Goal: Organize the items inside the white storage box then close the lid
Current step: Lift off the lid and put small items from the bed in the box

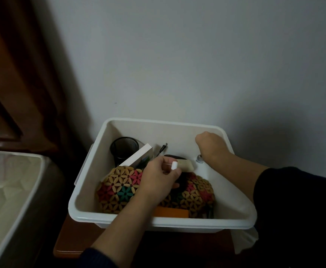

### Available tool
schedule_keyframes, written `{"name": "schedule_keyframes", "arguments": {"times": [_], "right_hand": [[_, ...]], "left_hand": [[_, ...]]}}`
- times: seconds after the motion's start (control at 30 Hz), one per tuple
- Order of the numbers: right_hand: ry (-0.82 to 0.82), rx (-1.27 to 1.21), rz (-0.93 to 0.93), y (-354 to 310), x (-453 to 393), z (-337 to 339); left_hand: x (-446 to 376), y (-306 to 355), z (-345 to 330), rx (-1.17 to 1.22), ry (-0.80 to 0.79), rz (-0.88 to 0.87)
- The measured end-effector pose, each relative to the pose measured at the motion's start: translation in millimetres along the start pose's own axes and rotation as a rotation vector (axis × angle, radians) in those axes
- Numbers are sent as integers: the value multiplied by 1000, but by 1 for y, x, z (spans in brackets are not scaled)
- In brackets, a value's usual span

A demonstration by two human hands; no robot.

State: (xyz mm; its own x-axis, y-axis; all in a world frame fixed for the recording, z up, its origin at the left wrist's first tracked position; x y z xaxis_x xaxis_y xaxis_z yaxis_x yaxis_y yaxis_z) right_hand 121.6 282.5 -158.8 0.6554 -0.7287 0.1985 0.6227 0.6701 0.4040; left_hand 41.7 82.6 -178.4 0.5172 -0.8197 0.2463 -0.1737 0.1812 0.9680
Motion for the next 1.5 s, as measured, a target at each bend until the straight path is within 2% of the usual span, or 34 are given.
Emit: {"name": "schedule_keyframes", "arguments": {"times": [0.13, 0.2, 0.23, 0.3, 0.37, 0.4, 0.47, 0.67, 0.8, 0.87, 0.93, 1.03, 1.33, 1.5], "right_hand": [[31, -20, 11, 7, 3, 7], [84, -105, -20, 12, 6, 14], [123, -205, -33, 14, 9, 18], [122, -632, -16, 14, 21, 22], [-114, -1132, 84, 6, 42, 25], [-246, -1268, 157, 1, 52, 26], [-385, -1326, 282, -6, 69, 28], [-248, -1127, 295, -10, 79, 23], [14, -602, 238, 19, 66, 30], [15, -422, 169, 30, 54, 24], [-61, -255, 108, 30, 43, 15], [-63, -15, 121, 11, 28, 1], [69, 248, 88, -8, 7, -28], [42, 315, 79, -11, 9, -26]], "left_hand": [[1, -1, 1, 15, -4, 32], [1, -1, 0, 16, -12, 49], [2, 0, 0, 15, -15, 55], [3, 1, 0, 39, -8, 50], [3, 2, 0, 57, 15, 36], [3, 3, 0, 56, 24, 29], [3, 4, 0, 33, 22, 14], [7, 6, -3, -134, -32, -48], [6, 3, -5, -340, -48, -91], [5, 1, -7, -428, -86, -73], [3, -2, -8, -485, -130, -24], [1, -6, -7, -551, -179, 67], [1, -10, -8, -573, -197, 107], [-1, -10, -8, -583, -202, 101]]}}
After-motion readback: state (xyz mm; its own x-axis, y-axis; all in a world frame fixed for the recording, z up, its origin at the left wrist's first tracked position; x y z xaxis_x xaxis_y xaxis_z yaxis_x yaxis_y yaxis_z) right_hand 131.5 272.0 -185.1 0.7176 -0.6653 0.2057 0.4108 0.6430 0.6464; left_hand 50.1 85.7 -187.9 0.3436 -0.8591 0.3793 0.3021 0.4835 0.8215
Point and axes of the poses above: each hand's wrist, its own x-axis away from the middle knuckle, its own z-axis out of the back of the hand, y = z × x, the point moved 3 cm from there along -x, towards the middle knuckle, and after that the axes turned 7 degrees about x, right-handed, at the moved point
